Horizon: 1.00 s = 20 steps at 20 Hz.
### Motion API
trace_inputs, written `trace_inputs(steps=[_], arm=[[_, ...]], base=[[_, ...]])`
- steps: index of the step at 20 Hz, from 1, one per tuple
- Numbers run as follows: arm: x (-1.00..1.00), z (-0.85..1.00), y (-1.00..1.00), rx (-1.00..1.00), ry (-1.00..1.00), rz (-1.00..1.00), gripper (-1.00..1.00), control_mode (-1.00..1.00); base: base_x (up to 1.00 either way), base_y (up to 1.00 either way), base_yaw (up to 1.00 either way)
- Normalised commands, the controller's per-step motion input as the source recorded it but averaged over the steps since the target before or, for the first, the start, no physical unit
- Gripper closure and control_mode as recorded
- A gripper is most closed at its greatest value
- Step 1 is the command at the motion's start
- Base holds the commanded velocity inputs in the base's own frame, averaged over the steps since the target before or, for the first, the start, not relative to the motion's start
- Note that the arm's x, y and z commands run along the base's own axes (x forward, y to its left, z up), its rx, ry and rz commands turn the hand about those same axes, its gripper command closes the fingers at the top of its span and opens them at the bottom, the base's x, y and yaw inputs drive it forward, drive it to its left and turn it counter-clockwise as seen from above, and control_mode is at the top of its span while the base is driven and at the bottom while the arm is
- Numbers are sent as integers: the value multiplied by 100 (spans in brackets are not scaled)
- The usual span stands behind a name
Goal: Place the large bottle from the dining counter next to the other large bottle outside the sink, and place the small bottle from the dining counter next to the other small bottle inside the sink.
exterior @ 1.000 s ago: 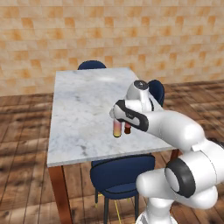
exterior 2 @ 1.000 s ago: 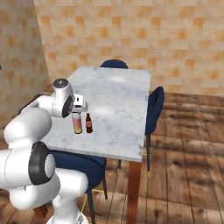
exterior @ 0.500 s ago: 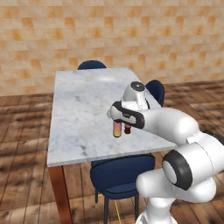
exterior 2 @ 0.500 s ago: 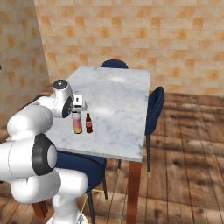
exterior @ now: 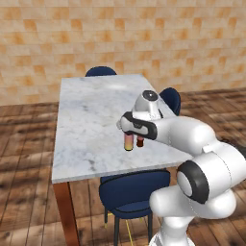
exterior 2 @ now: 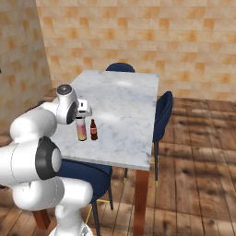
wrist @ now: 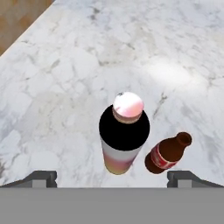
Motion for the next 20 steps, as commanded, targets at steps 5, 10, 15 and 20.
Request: trace_inputs(steps=[5, 10, 15, 20], arm=[[20, -2, 2, -1, -1, 0, -100, -100], [21, -3, 0, 0, -1, 0, -100, -100], [13, -6, 0, 0, -1, 0, -100, -100], [10, -14, 0, 0, 0, 0, -100, -100]], base=[[0, 0, 0], [0, 0, 0], [0, 0, 0], [0, 0, 0]])
